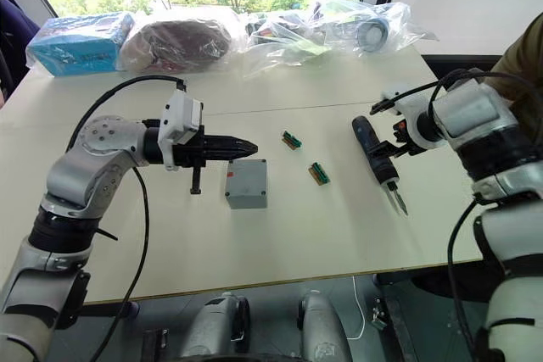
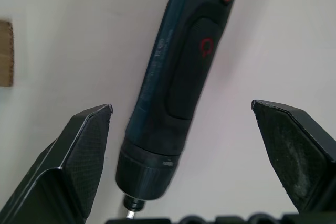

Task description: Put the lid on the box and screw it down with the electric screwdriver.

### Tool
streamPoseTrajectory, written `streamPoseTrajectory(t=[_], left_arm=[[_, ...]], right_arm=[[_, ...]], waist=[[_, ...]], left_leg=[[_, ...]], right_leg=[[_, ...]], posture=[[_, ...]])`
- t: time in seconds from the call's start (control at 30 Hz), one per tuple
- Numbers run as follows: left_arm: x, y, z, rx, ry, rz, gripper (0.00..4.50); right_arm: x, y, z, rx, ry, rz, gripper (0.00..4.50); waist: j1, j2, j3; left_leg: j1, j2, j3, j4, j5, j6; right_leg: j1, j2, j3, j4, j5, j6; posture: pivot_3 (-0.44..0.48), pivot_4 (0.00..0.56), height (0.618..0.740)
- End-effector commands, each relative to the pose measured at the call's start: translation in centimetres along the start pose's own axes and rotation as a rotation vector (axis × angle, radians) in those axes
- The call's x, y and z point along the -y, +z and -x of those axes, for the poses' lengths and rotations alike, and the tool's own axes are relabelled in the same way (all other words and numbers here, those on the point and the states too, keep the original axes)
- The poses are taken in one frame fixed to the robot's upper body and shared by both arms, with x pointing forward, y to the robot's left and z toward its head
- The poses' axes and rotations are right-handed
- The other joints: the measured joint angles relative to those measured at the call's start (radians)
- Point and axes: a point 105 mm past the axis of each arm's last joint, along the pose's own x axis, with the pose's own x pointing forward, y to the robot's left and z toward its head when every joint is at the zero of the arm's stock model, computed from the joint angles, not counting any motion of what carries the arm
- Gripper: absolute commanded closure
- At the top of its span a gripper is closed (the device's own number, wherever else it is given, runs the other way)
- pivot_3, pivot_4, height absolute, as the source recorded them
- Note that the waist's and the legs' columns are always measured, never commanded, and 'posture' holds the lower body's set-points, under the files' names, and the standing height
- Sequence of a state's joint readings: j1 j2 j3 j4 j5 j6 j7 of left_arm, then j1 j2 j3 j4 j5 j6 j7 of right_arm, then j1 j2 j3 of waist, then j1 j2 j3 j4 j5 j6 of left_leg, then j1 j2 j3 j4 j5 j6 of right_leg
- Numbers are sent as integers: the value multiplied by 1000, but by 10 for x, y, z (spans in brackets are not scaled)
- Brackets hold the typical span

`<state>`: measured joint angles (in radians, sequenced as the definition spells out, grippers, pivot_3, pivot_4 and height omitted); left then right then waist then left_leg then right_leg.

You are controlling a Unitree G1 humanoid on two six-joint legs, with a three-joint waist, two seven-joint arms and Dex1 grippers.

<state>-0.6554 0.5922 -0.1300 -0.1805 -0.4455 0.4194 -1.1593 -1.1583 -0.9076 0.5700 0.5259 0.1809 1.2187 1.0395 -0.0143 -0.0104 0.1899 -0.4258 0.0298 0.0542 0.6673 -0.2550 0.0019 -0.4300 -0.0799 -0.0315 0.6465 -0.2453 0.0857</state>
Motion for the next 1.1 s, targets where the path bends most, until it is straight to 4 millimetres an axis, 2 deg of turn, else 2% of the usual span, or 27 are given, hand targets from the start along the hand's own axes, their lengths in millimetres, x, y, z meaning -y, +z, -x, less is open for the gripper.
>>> streamPoseTrajectory(t=[0.03,0.17,0.3,0.43,0.47,0.67,0.73,0.8,0.9,1.03,1.1], left_arm=[[3,9,-2,27,-11,-58,4500],[5,5,-4,25,-2,-70,4500],[5,5,-6,29,11,-73,4500],[3,5,-5,25,41,-79,4500],[3,4,-4,23,48,-80,4500],[3,1,-2,8,73,-79,4500],[2,-1,0,-3,80,-78,4500],[2,-4,2,-11,84,-70,4500],[-2,-11,7,-26,102,-38,4500],[-7,-19,12,-48,113,-22,4500],[-10,-20,13,-42,113,-8,4500]], right_arm=[[1,9,-1,-32,17,-11,62],[1,-3,-21,-140,4,-10,62],[2,-13,-32,-203,-2,0,62],[1,-13,-40,-217,-13,-11,62],[1,-11,-41,-213,-22,-18,528],[2,2,-40,-170,-61,-51,2434],[7,7,-37,-136,-92,-81,2677],[14,16,-28,-80,-140,-98,2705],[17,47,-5,60,-190,-60,2713],[-9,103,37,377,-137,45,2713],[-30,132,62,629,-103,109,2713]], waist=[[0,0,0],[2,0,0],[2,0,0],[1,-1,-1],[1,-1,-1],[-3,-1,-1],[-5,-1,-1],[-6,-1,-1],[-3,1,0],[-6,3,1],[-6,3,2]], left_leg=[[0,0,0,0,0,0],[0,0,0,0,0,0],[0,0,0,0,0,0],[0,0,0,1,0,0],[1,0,0,1,0,0],[2,0,0,1,0,0],[2,0,0,1,0,-1],[2,0,0,1,0,-1],[2,0,0,1,1,-2],[-1,0,1,-1,1,-2],[-2,0,0,-3,1,-3]], right_leg=[[0,0,0,0,0,0],[0,0,0,0,0,0],[0,0,0,0,0,0],[1,0,0,1,0,0],[1,0,0,1,0,0],[2,0,0,1,0,0],[2,0,0,1,0,0],[2,0,0,1,1,-1],[2,-1,0,1,1,-1],[-3,0,1,2,1,-1],[-7,0,2,3,1,-1]], posture=[[0,150,740],[0,150,740],[0,150,740],[0,150,740],[0,150,740],[0,150,740],[0,150,740],[0,150,740],[0,150,740],[0,150,740],[0,150,740]])
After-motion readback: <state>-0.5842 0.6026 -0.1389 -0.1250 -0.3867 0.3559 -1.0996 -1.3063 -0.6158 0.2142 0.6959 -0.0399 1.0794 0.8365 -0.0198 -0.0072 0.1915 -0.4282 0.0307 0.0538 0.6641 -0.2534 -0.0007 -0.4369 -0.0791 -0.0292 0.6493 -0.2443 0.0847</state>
